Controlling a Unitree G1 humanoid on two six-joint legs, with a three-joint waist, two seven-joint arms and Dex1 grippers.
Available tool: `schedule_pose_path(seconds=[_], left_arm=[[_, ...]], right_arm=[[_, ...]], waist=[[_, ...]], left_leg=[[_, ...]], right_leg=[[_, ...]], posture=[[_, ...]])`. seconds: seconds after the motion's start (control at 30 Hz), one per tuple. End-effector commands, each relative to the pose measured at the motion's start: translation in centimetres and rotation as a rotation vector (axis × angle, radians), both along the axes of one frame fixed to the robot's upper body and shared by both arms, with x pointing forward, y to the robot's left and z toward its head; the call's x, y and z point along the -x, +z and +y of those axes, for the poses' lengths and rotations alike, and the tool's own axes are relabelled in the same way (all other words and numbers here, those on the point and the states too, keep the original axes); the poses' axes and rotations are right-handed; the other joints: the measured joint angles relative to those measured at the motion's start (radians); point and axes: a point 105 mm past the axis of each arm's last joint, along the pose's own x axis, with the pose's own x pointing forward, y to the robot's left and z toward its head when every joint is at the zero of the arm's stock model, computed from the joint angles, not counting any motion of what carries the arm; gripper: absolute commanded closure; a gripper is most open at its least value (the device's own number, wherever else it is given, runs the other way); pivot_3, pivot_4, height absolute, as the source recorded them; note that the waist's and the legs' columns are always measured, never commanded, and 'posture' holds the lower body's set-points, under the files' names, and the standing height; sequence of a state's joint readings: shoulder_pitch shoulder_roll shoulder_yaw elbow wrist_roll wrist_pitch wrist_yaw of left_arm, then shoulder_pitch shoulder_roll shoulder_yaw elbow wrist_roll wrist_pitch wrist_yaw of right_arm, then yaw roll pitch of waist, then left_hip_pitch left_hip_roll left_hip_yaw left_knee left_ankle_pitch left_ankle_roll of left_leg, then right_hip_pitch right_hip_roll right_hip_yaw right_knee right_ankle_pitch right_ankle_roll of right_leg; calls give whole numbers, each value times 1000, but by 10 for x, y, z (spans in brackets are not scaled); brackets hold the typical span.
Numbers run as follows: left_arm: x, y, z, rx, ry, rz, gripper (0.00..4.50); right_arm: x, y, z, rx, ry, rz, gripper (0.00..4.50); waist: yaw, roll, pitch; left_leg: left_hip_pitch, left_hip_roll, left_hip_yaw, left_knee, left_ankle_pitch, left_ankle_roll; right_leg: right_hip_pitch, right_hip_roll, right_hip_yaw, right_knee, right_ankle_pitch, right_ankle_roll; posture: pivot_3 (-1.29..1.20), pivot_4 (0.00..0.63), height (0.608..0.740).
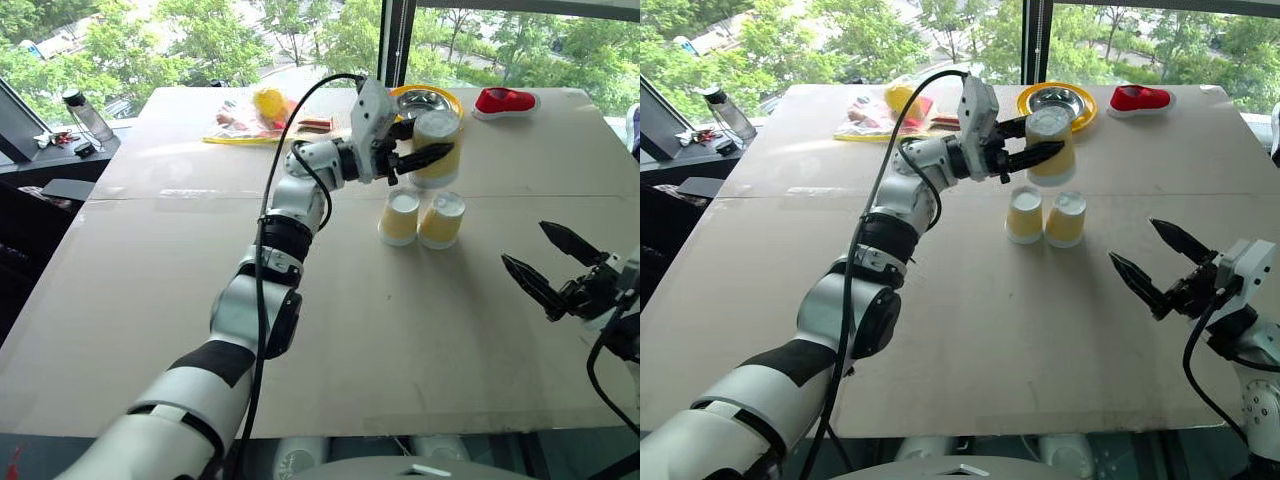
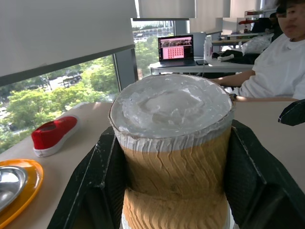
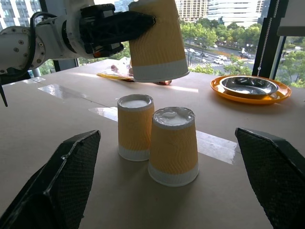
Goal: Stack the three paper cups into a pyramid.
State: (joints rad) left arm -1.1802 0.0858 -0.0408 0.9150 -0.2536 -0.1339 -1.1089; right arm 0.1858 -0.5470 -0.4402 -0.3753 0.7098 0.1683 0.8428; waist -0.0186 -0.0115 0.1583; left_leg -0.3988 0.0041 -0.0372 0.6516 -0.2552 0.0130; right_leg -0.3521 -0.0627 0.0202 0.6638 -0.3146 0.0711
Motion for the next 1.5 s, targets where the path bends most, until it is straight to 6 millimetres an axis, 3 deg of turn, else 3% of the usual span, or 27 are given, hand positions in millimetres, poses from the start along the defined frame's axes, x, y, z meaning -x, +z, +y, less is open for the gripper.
schedule_pose_path(seconds=[0.03, 0.27, 0.63, 0.93, 0.97, 1.07, 1.23, 1.4, 1.5], left_arm=[[4, 10, -6, -8, -30, -65, 2351], [1, 4, -4, -42, -6, -78, 2351], [0, -8, -2, -93, -7, -49, 2351], [0, -15, -3, -122, -12, -51, 2351], [0, -14, -3, -123, -7, -53, 1359], [-2, -14, -3, -123, 12, -60, 66], [-1, -9, -2, -92, 16, -69, 23], [9, 18, 2, 14, -32, -140, 23], [23, 45, 11, 132, -69, -197, 23]], right_arm=[[11, 15, -5, 8, -2, -58, 0], [24, 23, -4, -46, 22, -100, 0], [25, 39, -6, -129, -22, -207, 0], [27, 39, -3, -136, -18, -210, 0], [27, 39, -3, -135, -15, -208, 0], [26, 38, -2, -133, -11, -201, 0], [26, 35, -1, -133, -1, -191, 0], [24, 24, 0, -117, 16, -150, 0], [22, 12, -3, -96, 11, -120, 0]], waist=[[2, 0, 0], [6, 0, 0], [6, 0, 0], [6, 0, 0], [6, 0, 0], [6, 0, 0], [6, 0, 0], [6, 0, 0], [6, 0, 0]], left_leg=[[0, 0, 0, 0, 0, 0], [0, 0, -1, 0, 0, 0], [0, 0, -1, 0, 0, 0], [0, 0, -1, 0, 0, 0], [0, 0, -1, 0, 0, 0], [0, 0, -1, 0, 0, 0], [0, 0, -1, 0, 0, 0], [0, 0, -1, 1, 0, 0], [0, 0, -1, 0, 0, 0]], right_leg=[[0, 0, 0, 0, 0, 0], [0, 0, 0, 0, 0, 0], [0, 0, 0, 0, 0, 0], [0, 0, 0, 0, 0, 0], [0, 0, 0, 0, 0, 0], [0, 0, 0, 0, 0, 0], [0, 0, 0, 0, 0, 0], [0, 0, 0, 0, 0, 0], [0, 0, 0, 0, 0, 0]], posture=[[0, 150, 740], [0, 150, 740], [0, 150, 740], [0, 150, 740], [0, 150, 740], [0, 150, 740], [0, 150, 740], [0, 150, 740], [0, 150, 740]])
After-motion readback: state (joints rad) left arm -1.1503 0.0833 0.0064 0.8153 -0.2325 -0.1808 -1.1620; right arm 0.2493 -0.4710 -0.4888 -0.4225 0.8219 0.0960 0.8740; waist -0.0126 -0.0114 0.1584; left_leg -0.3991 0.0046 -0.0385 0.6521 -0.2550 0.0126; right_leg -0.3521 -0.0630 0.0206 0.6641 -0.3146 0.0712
